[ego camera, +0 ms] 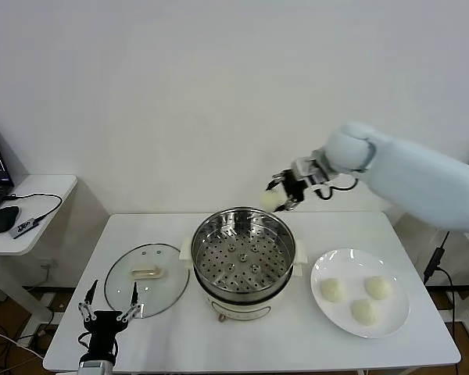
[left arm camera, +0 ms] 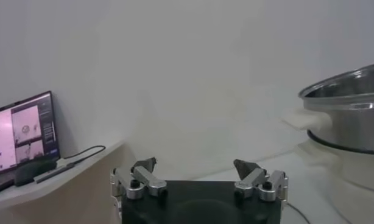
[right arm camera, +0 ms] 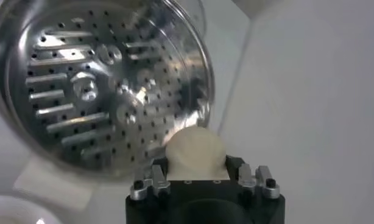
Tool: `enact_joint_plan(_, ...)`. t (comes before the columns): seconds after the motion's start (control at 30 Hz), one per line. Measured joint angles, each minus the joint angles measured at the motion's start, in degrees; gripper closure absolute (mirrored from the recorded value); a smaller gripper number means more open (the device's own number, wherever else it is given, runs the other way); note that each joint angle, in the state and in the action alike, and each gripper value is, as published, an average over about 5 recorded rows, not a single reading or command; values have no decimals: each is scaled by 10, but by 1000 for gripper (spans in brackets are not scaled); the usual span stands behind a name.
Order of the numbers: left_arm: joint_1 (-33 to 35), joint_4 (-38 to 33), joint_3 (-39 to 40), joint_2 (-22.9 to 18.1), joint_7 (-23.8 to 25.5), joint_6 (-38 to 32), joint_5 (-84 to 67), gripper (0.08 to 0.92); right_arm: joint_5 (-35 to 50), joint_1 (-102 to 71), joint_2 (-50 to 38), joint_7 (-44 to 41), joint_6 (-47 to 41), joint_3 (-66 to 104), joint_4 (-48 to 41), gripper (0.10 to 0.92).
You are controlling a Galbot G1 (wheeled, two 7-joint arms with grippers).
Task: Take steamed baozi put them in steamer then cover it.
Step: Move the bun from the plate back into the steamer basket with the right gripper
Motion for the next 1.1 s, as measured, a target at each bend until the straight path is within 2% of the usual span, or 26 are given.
enact_joint_plan(0.4, 1, 2, -9, -8, 0, -1, 0, 177, -112, -11, 87, 16, 103, -67, -24, 431)
enact_joint_plan(0.93, 0, 5, -11, -9, 0, -2, 2, 177, -258, -43, 145, 54, 223, -79, -88, 423)
enact_joint_plan(1.03, 1, 4, -12, -9, 0, -3, 2, 177, -269, -45, 152, 59, 237, -80, -96, 404)
enact_joint_plan(1.1, 2, 4, -12, -9, 0, -3, 2, 177, -273, -45, 155, 61, 242, -81, -99, 362)
